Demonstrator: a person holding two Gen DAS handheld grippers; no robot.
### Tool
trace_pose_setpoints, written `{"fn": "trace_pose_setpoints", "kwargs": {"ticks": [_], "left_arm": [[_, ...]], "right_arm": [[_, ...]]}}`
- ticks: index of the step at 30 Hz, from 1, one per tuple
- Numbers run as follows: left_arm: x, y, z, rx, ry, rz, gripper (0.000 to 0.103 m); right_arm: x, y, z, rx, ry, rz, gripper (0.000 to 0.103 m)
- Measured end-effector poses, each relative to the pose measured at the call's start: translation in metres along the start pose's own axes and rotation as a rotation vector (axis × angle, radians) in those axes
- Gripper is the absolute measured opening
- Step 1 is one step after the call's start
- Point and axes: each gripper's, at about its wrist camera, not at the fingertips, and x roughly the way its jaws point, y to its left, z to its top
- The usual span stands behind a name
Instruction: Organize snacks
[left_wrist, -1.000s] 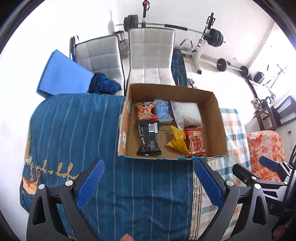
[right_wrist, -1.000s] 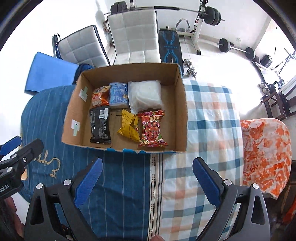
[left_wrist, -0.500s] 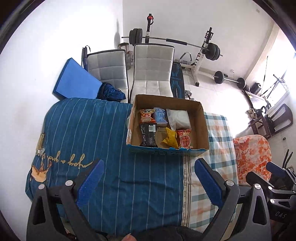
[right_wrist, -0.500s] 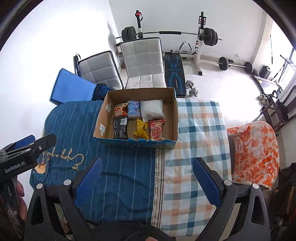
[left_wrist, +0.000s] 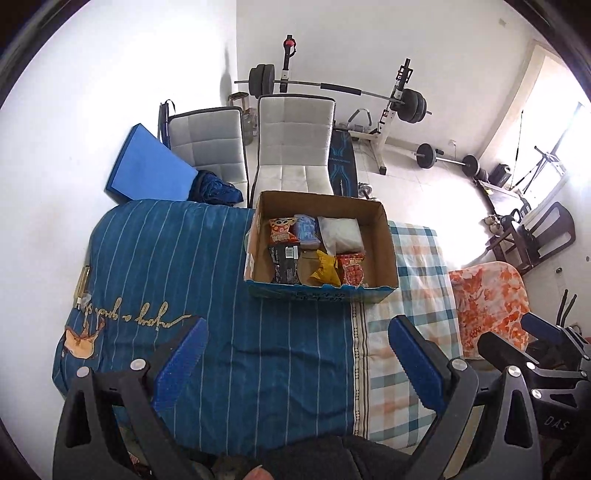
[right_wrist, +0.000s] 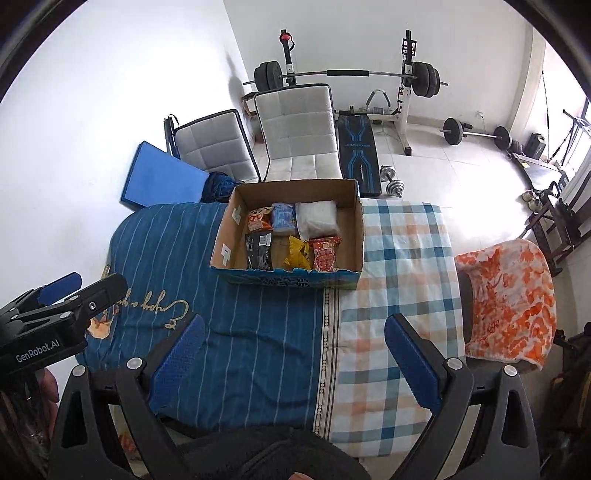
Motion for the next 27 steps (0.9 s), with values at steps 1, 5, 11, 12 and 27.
{"fn": "trace_pose_setpoints", "kwargs": {"ticks": [1,5,11,12,27], "left_arm": [[-0.001,-0.001,0.001,0.001,-0.004,-0.001,0.100],[0.001,-0.003,0.005,0.012,-0.013,0.007,0.100],[0.002,-0.003,0.021,0.015,-0.058,0.022,0.100],[0.002,-0.004,0.023,0.017,-0.068,0.027,0.100],[-0.005,-0.008,0.039,0.037,-0.117,0.039,0.100]], "right_arm": [[-0.001,-0.001,0.001,0.002,-0.002,-0.002,0.100],[0.000,-0.005,0.006,0.012,-0.015,-0.028,0.100],[0.005,-0.010,0.020,0.032,-0.038,-0.051,0.100],[0.005,-0.010,0.023,0.036,-0.042,-0.052,0.100],[-0.001,-0.016,0.046,0.036,-0.097,-0.099,0.100]]}}
